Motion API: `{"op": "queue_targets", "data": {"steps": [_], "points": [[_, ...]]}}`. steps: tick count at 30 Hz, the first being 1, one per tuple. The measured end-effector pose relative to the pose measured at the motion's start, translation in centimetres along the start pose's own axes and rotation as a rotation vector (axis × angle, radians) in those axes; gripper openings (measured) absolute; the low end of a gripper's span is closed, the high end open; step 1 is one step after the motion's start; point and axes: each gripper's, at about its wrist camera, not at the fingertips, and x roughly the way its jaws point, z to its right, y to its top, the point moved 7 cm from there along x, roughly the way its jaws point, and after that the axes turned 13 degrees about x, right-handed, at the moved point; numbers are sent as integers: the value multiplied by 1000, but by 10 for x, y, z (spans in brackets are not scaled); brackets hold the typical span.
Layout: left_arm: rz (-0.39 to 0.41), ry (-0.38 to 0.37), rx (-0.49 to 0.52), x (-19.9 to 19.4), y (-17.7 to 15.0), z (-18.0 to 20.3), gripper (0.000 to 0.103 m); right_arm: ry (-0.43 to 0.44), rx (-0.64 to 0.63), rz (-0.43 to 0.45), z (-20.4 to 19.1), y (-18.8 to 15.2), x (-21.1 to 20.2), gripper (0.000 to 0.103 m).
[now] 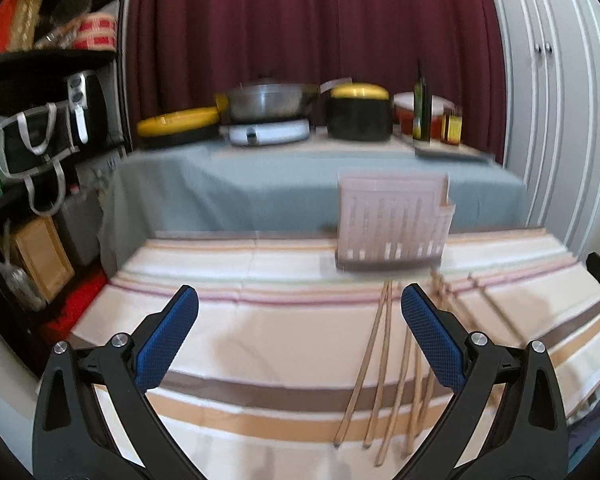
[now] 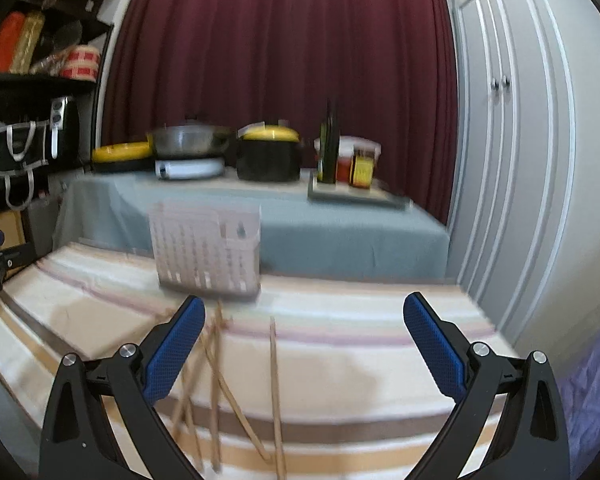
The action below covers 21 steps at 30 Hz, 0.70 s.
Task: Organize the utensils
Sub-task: 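Lower the left tool onto a wooden chopstick and close it while the right tool grasps another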
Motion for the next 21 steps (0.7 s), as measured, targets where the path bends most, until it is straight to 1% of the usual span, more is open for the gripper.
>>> {"op": "queue_targets", "data": {"steps": [5, 6, 8, 10, 11, 12, 13, 14, 18, 20, 21], "points": [[-42, -20, 3, 23, -37, 5, 97, -1, 3, -55, 13, -38, 9, 96], [-46, -20, 7, 25, -42, 7, 95, 10, 7, -71, 14, -46, 10, 96], [-56, -15, 26, 30, -54, 11, 85, 23, 0, -82, 16, -59, 8, 95], [-79, -19, 35, 34, -64, 14, 84, 31, -16, -89, 16, -71, 7, 92], [-86, -21, 32, 35, -69, 15, 84, 39, -21, -100, 16, -76, 6, 82], [-89, -23, 29, 36, -72, 15, 84, 44, -27, -114, 16, -81, 8, 76], [-96, -21, 28, 37, -76, 15, 84, 45, -32, -123, 19, -88, 7, 63], [-103, -20, 30, 38, -79, 16, 84, 45, -35, -138, 19, -92, 9, 56], [-117, -30, 28, 41, -87, 19, 82, 67, -20, -176, 24, -109, 11, 51], [-119, -31, 31, 42, -88, 20, 79, 76, -19, -197, 25, -118, 12, 42], [-120, -31, 32, 42, -89, 21, 79, 79, -17, -211, 25, -123, 14, 40]]}}
